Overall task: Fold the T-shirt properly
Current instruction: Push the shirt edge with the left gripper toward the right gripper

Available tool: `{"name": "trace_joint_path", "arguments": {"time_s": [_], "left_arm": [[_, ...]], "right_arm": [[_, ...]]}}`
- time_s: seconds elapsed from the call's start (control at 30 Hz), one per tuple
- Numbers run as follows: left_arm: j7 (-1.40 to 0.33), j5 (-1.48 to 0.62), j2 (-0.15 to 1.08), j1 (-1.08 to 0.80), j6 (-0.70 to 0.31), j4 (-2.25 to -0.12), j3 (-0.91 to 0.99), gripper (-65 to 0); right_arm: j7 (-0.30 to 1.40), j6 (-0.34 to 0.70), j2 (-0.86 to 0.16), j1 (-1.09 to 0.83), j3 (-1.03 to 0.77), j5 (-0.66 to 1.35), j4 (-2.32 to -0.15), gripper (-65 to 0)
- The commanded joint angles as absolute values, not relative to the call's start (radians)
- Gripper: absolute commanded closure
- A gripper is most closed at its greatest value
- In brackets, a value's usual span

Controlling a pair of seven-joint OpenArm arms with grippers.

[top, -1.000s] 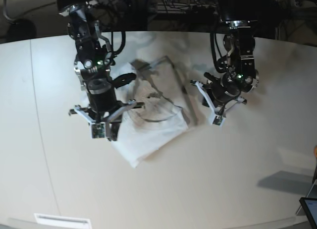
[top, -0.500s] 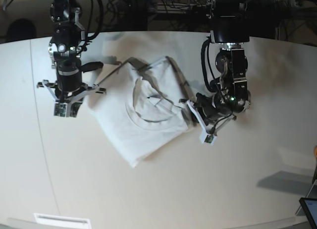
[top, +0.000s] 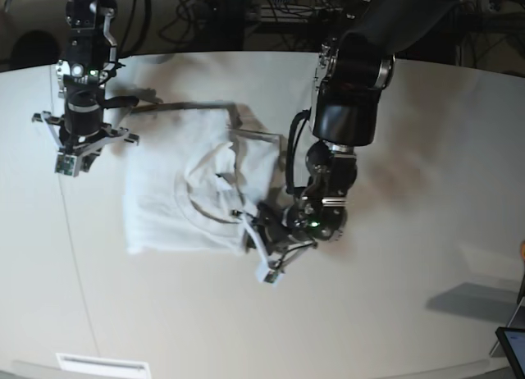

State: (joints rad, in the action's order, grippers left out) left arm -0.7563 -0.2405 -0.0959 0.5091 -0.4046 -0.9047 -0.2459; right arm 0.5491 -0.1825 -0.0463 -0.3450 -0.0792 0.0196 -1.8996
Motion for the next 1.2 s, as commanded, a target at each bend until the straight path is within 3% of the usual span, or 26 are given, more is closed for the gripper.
{"name": "trace_joint_path", "arguments": {"time_s": [0.0,0.23,0.43,0.53,0.87,1.03,1.17], "left_arm": [[-0.731,-0.246,-0.122,0.568,-0.412,-0.883,-0.259,0.0],[-0.529,-0.246,-0.157,0.768,-0.410,-0.630,-0.265,0.0],[-0.610,-0.254,-0.136,0.822,-0.410,-0.644,-0.255,0.0],[-0.713,-0.254,-0.090,0.739,-0.410,-0.782,-0.257,0.0],[-1.046,-0.255,0.104,0.254,-0.410,-1.549,-0.255,0.0],[-1.081,-0.255,0.104,0.088,-0.410,-1.768,-0.259,0.0],[-1.118,-0.255,0.074,0.010,-0.410,-1.813,-0.259,0.0]], "right_arm": [[0.522,-0.182,-0.056,-0.355,-0.084,0.013,-1.916,-2.3],[0.522,-0.182,-0.058,-0.429,-0.084,0.013,-1.916,-2.3],[0.522,-0.182,-0.059,-0.453,-0.085,0.013,-1.922,-2.3],[0.522,-0.183,-0.058,-0.453,-0.136,0.013,-1.922,-2.3],[0.522,-0.183,-0.059,-0.424,-0.240,0.013,-1.916,-2.3],[0.553,-0.183,-0.053,-0.404,-0.239,0.013,-1.899,-2.3],[0.638,-0.182,-0.047,-0.384,-0.237,0.016,-1.893,-2.3]]}}
